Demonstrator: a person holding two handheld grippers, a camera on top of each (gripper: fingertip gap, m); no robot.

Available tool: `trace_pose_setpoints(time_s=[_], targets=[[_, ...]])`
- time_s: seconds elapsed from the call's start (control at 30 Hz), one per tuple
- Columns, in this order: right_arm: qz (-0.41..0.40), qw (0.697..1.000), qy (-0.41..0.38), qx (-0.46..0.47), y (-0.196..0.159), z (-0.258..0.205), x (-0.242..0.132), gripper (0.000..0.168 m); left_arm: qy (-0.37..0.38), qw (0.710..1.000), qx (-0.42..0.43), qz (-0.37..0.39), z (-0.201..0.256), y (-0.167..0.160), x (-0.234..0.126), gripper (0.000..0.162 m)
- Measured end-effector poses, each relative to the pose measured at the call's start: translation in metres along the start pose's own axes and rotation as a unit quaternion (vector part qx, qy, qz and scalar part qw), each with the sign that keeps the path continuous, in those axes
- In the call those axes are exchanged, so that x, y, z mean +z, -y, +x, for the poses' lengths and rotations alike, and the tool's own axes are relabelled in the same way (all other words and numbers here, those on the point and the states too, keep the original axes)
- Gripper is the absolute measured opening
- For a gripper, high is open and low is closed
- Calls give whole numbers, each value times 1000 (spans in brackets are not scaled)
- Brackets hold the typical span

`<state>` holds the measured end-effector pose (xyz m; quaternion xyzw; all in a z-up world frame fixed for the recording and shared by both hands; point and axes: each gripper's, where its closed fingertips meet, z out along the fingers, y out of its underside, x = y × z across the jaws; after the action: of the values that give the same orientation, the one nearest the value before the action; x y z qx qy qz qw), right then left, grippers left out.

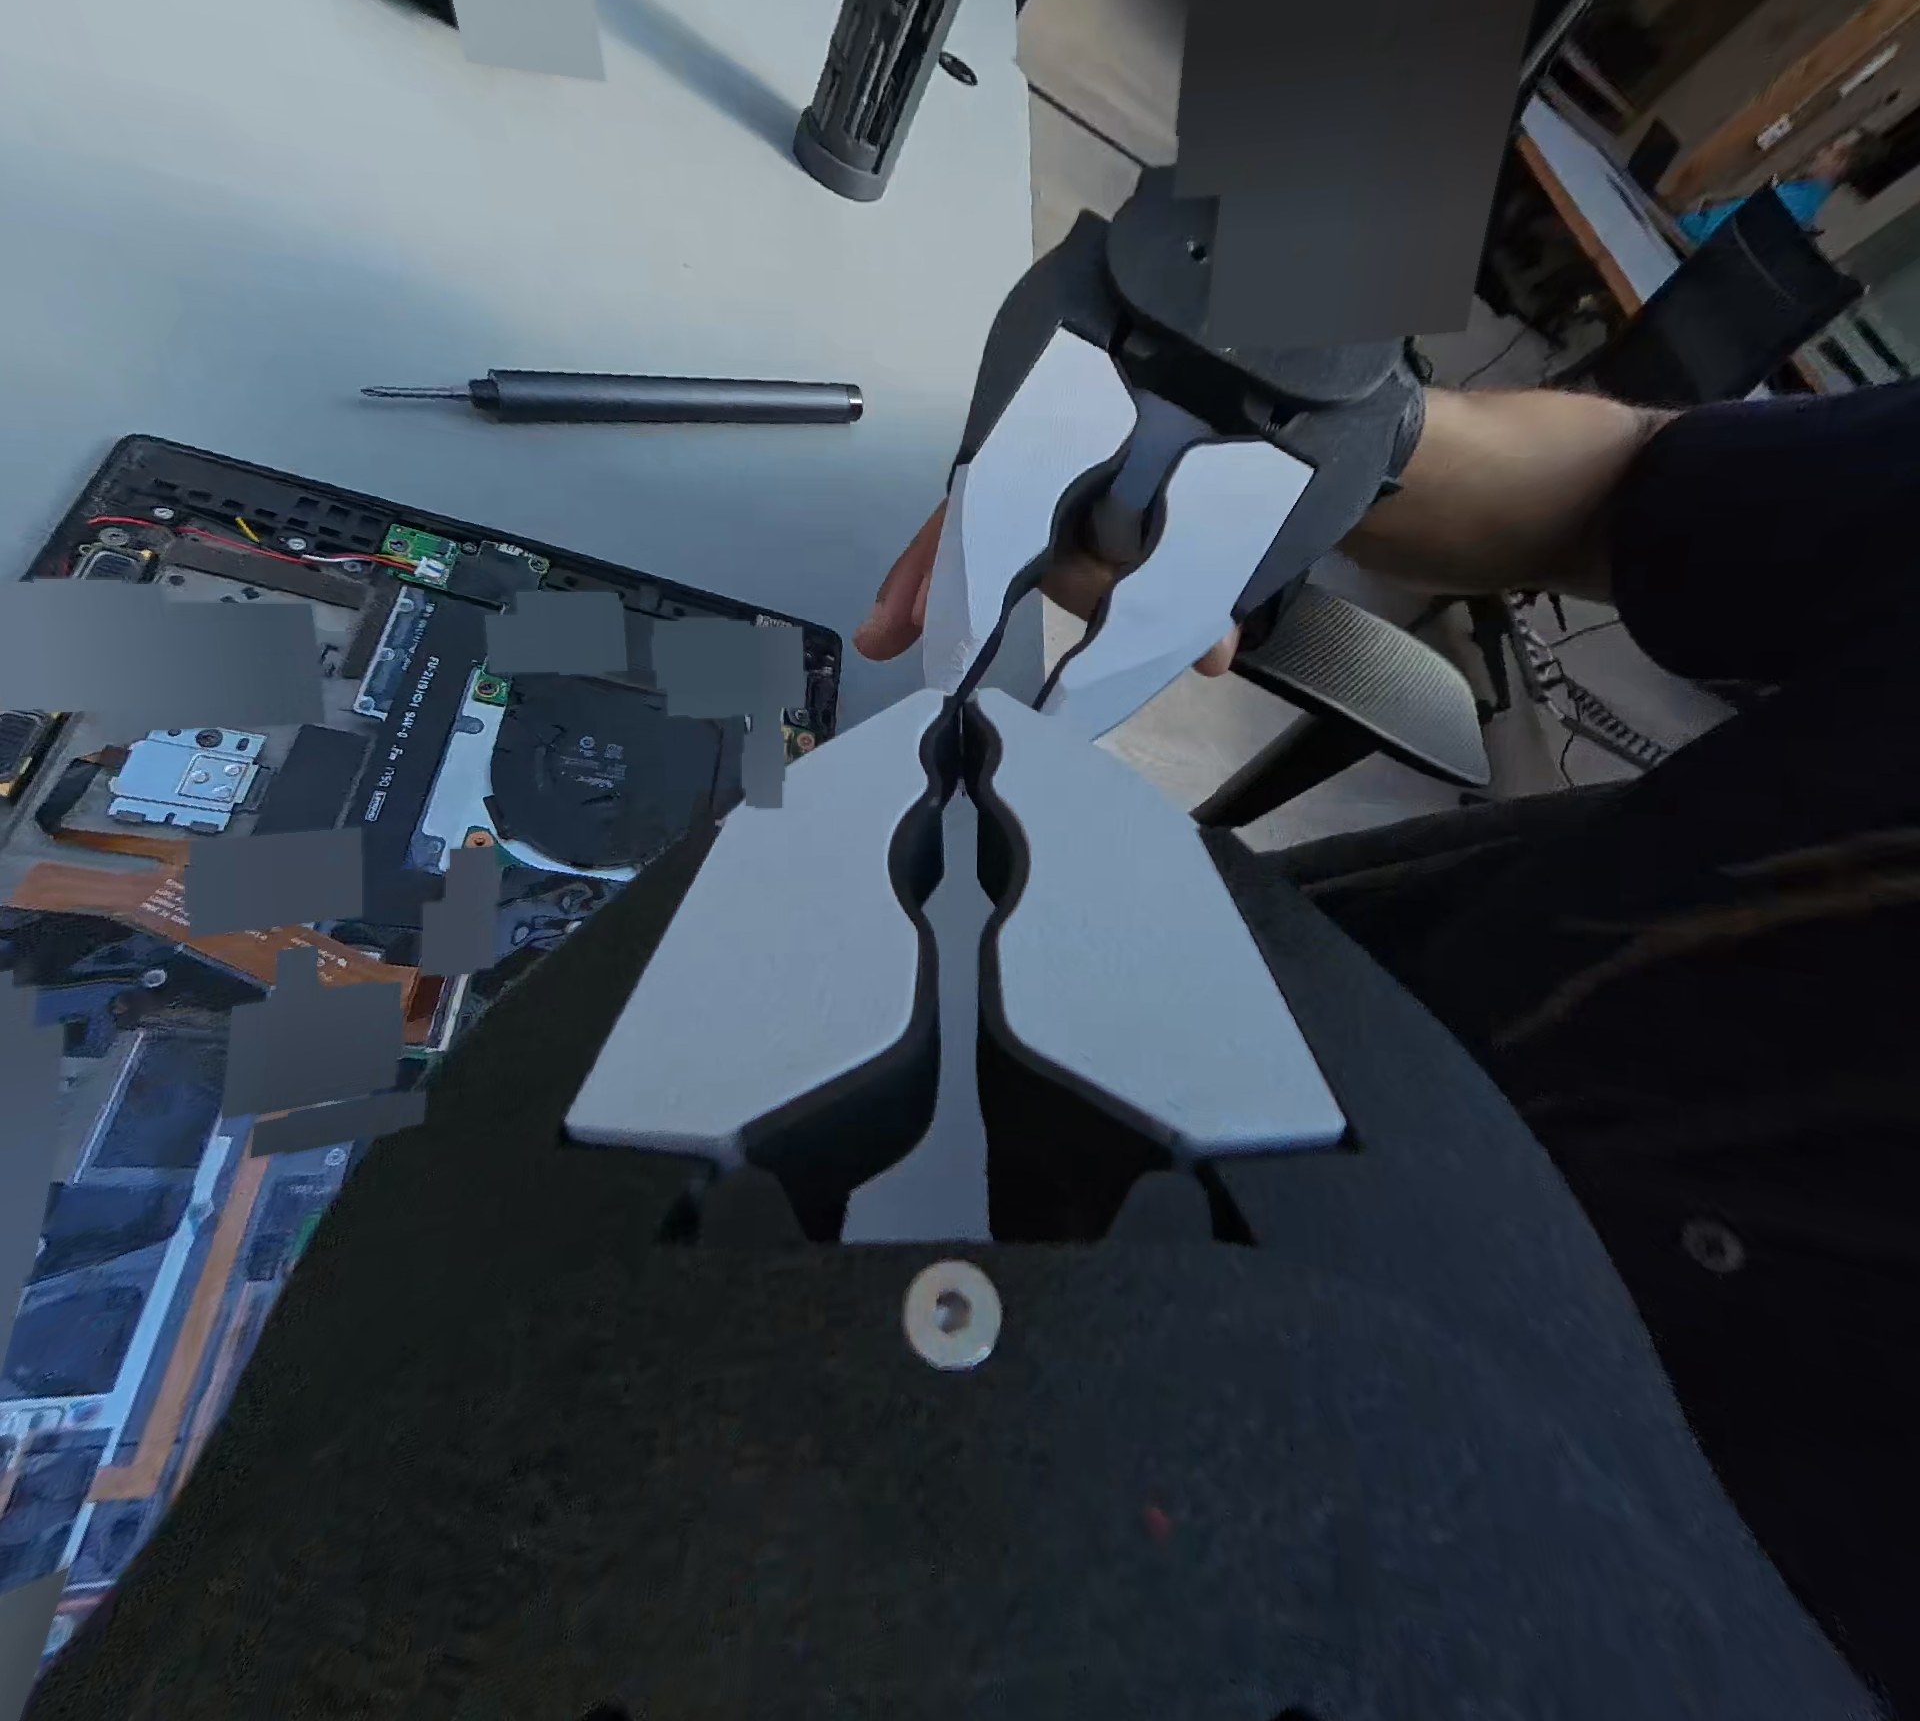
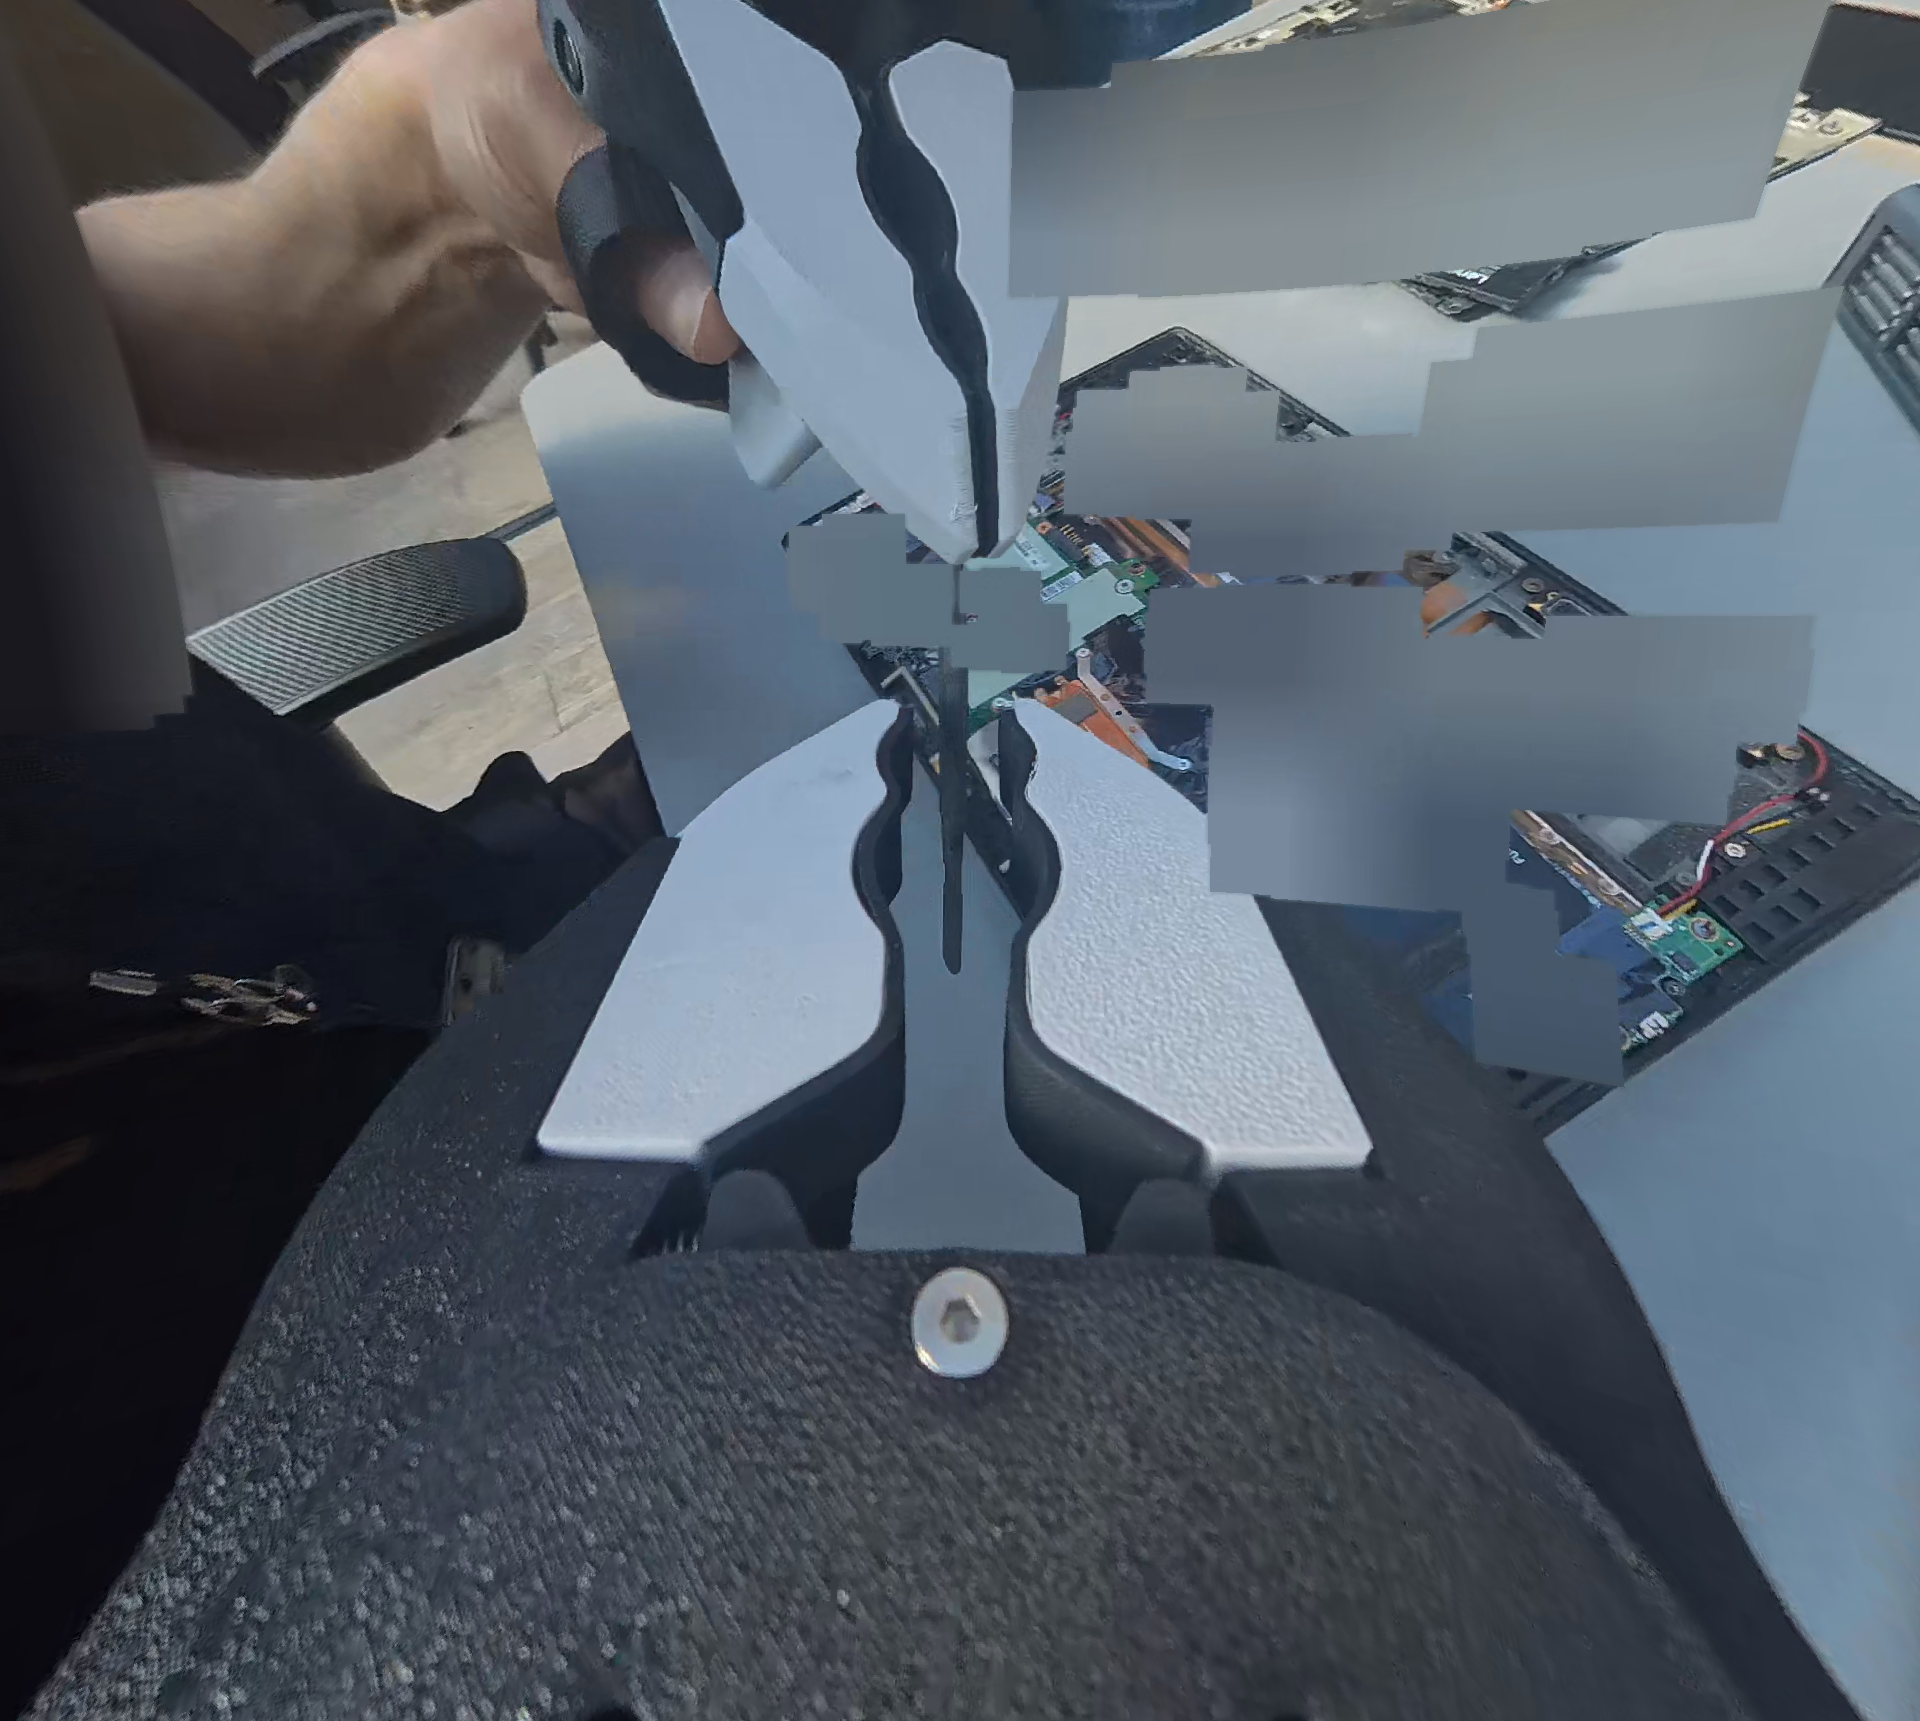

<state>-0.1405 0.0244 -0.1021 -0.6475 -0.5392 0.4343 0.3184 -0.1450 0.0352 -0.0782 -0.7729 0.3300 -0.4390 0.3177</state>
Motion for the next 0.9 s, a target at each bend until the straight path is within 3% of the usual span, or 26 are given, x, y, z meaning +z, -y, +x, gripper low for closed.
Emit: trace_pose_setpoints(time_s=[0.07, 0.17, 0.23, 0.3, 0.4, 0.5, 0.6, 0.63, 0.77, 0.9], targets=[[-21, 999, 36, 0, -1, -5, 2, 28, -9, 997, 37, -60, 2, -6, 3, 0], [-62, 996, 55, -27, -7, -8, 9, 29, -37, 988, 84, -121, 12, -9, 7, 0], [-78, 994, 70, -31, -7, -12, 14, 24, -46, 982, 109, -146, 18, -10, 10, 0], [-74, 993, 81, -41, -4, -17, 15, 5, -44, 977, 127, -165, 19, -10, 12, 0], [-52, 996, 69, -24, 2, -11, 15, 4, -33, 979, 140, -144, 20, -4, 12, 0], [-3, 999, 38, 25, 10, 4, 11, 4, 39, 983, 156, -87, 4, 6, 8, 25], [71, 993, -15, 93, 22, 22, 3, 4, 129, 979, 151, -38, -12, 4, -2, 67], [95, 988, -32, 117, 26, 26, 1, 4, 162, 975, 151, -22, -17, 1, -5, 72], [185, 961, -67, 196, 38, 31, -5, 4, 271, 945, 185, 0, -22, -17, -6, 57], [226, 941, -83, 239, 43, 29, -4, 4, 339, 914, 222, -20, -25, -31, 3, 57]])
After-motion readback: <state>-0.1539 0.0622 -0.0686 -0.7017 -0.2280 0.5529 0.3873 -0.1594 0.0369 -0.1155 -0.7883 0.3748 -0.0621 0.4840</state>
